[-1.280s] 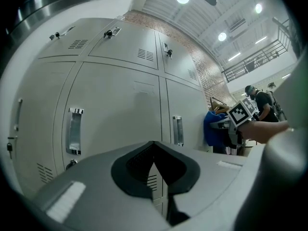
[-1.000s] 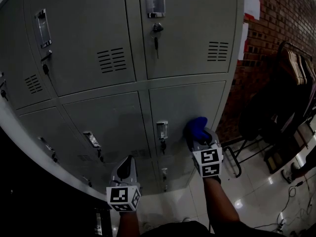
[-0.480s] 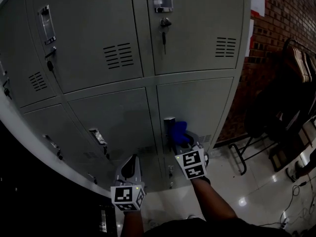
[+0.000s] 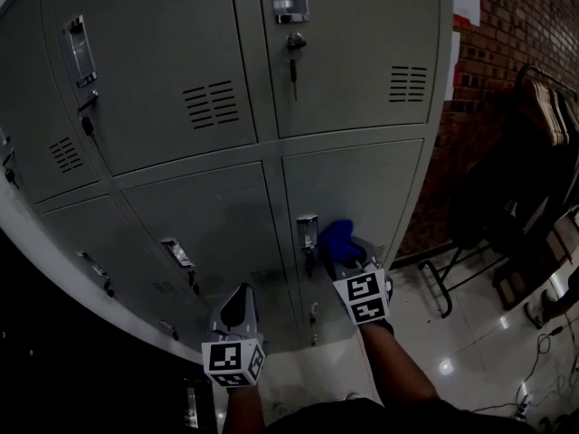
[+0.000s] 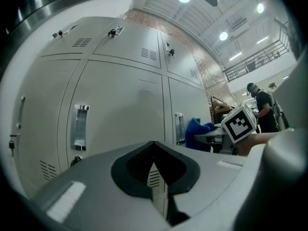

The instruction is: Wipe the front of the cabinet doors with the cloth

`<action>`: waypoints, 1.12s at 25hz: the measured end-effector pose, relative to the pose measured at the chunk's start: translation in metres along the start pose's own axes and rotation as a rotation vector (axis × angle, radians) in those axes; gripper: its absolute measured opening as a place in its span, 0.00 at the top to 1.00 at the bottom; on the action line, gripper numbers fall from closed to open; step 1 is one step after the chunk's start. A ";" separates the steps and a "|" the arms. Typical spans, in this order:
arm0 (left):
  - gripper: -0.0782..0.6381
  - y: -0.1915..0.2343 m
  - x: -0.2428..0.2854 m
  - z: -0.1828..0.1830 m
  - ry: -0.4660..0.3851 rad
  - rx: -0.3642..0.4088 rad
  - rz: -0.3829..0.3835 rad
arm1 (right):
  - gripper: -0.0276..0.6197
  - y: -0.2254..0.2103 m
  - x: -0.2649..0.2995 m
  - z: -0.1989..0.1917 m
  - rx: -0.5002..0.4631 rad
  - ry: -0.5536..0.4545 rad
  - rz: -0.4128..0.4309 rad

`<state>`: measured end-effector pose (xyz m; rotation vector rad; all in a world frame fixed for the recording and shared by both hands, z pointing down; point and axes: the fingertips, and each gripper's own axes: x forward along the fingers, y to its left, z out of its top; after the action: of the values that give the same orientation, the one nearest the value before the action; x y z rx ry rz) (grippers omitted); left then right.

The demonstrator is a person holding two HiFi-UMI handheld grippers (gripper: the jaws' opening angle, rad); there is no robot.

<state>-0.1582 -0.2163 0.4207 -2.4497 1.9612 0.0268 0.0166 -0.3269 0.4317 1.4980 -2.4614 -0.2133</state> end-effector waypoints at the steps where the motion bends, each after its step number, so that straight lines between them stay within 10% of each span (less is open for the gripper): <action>1: 0.87 -0.002 0.001 0.000 0.000 0.001 -0.005 | 0.86 -0.004 -0.001 -0.002 0.002 0.002 -0.006; 28: 0.87 -0.030 0.023 -0.002 -0.022 -0.012 0.020 | 0.85 -0.141 -0.041 -0.055 -0.067 0.102 -0.261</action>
<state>-0.1240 -0.2323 0.4219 -2.4260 1.9833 0.0657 0.1701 -0.3548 0.4428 1.7527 -2.1554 -0.2578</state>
